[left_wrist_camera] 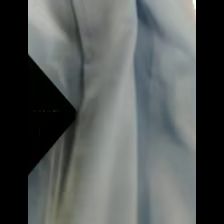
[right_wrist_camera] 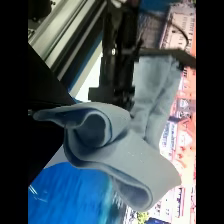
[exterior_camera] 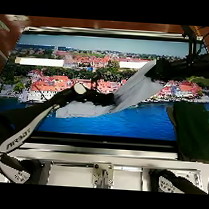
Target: Fold the shirts.
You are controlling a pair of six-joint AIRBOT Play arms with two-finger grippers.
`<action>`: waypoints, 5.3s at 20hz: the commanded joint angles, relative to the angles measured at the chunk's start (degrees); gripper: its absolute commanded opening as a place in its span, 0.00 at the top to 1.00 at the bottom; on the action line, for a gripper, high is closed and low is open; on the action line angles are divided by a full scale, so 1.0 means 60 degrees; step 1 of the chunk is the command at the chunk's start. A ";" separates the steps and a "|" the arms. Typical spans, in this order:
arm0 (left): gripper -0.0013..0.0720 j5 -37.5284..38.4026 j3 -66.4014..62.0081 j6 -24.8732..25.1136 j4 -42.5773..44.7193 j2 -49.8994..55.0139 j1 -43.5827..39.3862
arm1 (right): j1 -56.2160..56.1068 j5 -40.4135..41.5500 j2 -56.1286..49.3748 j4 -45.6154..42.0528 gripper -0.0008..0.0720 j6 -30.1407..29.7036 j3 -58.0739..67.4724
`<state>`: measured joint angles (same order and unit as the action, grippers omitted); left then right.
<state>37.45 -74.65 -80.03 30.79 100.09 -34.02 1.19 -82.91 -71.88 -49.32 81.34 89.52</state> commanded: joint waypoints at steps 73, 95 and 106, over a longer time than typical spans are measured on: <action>0.93 0.4856 -0.0929 -0.0721 0.5712 -0.7155 0.8043 | 0.6677 -0.0940 -0.0270 -0.3763 0.90 0.0255 0.0102; 0.93 0.5085 -0.0929 -0.0270 0.5373 -0.7020 0.6404 | 0.9672 -0.0364 0.2357 -0.7053 0.04 0.0816 -0.5300; 0.08 0.7719 -0.1188 -0.2473 1.0375 -0.3763 0.1956 | 0.4204 -0.0164 0.1603 -0.6113 0.13 0.0069 -0.2259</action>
<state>78.04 -81.38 -91.35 85.01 72.51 -16.40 37.47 -76.86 -59.68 -79.77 80.79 75.81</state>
